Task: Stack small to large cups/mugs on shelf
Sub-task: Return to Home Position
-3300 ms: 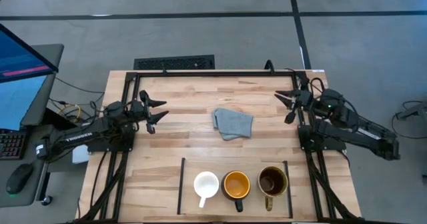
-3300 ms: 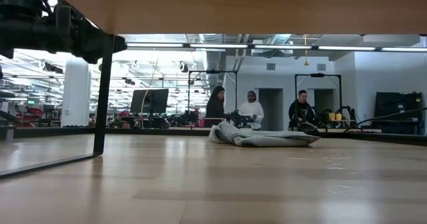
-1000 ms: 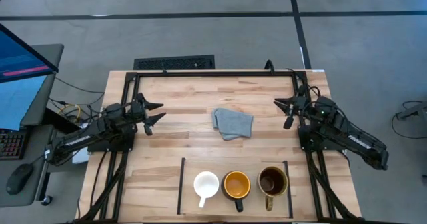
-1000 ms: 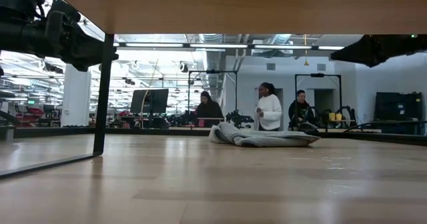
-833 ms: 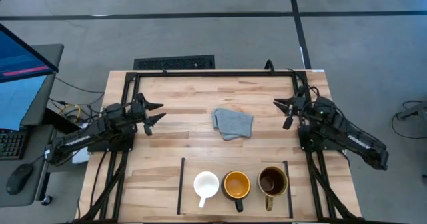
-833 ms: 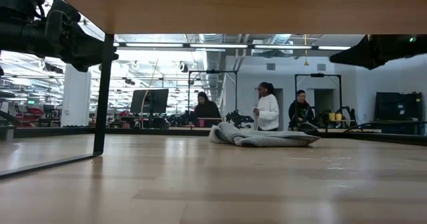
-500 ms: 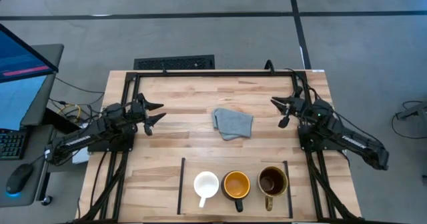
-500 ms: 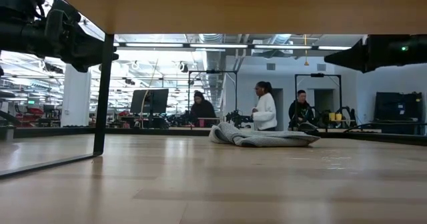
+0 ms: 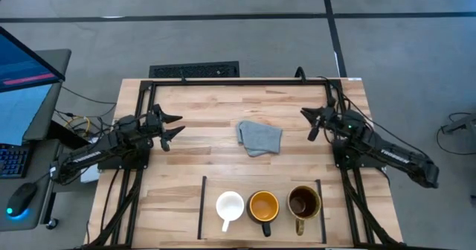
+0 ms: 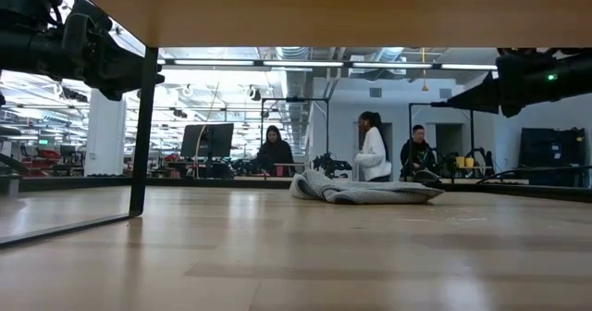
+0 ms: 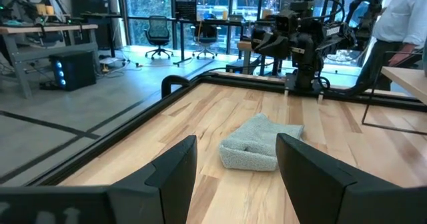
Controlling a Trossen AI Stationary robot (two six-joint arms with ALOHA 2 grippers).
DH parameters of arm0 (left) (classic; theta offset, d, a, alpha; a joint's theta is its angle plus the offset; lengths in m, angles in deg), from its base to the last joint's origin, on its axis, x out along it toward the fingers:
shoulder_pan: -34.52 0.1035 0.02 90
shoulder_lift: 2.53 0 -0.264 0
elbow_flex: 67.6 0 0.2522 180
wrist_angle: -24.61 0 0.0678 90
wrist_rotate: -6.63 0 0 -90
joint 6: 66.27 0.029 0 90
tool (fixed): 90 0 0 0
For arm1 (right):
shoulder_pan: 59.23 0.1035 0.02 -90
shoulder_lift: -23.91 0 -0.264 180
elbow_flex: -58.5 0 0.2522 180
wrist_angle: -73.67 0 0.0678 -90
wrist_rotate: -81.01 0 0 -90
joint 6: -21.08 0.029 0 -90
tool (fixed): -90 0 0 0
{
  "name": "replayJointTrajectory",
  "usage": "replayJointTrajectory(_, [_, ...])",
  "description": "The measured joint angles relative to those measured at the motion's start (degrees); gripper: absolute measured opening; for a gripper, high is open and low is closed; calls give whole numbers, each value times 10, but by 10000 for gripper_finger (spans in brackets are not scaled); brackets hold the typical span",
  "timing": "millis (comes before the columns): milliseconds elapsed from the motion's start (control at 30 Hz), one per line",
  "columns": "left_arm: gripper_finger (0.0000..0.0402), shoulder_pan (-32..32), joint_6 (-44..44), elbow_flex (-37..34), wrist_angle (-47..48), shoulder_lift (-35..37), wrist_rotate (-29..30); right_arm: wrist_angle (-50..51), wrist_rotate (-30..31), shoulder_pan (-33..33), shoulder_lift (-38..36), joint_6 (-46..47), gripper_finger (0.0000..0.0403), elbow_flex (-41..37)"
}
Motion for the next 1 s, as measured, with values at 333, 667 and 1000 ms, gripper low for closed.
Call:
replayJointTrajectory(333, [197, 0, -11, 0, 0, -9, 0, 1, 0, 0, 28, 60, 76, 0])
replayJointTrajectory(667, [197, 0, 0, 0, 0, -19, 1, 1, 0, 0, 31, 60, 76, 0])
replayJointTrajectory(1000, [197, 0, -11, -1, -3, -19, 1, 1, 0, 0, 31, 60, 76, 0])
